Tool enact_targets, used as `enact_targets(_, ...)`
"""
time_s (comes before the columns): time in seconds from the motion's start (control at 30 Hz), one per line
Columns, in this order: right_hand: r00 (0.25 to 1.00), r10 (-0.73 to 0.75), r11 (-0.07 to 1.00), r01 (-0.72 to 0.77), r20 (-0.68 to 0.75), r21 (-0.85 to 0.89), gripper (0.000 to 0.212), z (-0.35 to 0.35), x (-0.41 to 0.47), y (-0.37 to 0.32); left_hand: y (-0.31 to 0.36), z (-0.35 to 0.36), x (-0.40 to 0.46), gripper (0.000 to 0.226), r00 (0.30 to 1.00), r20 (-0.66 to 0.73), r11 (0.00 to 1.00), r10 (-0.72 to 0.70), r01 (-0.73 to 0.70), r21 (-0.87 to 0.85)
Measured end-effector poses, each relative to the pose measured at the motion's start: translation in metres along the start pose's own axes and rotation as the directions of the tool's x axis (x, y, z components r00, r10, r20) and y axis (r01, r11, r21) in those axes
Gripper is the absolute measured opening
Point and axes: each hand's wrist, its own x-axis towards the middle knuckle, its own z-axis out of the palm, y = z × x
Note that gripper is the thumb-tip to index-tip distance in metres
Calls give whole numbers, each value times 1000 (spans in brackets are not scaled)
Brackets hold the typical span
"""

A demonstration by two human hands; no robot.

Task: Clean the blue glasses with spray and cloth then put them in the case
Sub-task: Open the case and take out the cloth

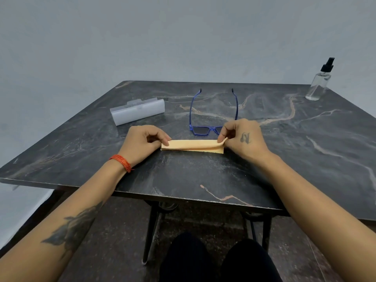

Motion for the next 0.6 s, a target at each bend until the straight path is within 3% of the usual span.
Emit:
enact_targets(0.17,997,15,1000,-13,77,-26,29,-1,-4,-6,1,0,-4,20,998,38,997,50,-52,51)
enact_targets(0.37,997,69,982,-74,34,173,9,-3,-2,-3,-2,2,-1,8,1000,13,998,-9,8,57)
enact_targets(0.6,981,49,996,-63,188,67,14,0,-1,1,-4,4,3,16,996,63,995,-57,51,90)
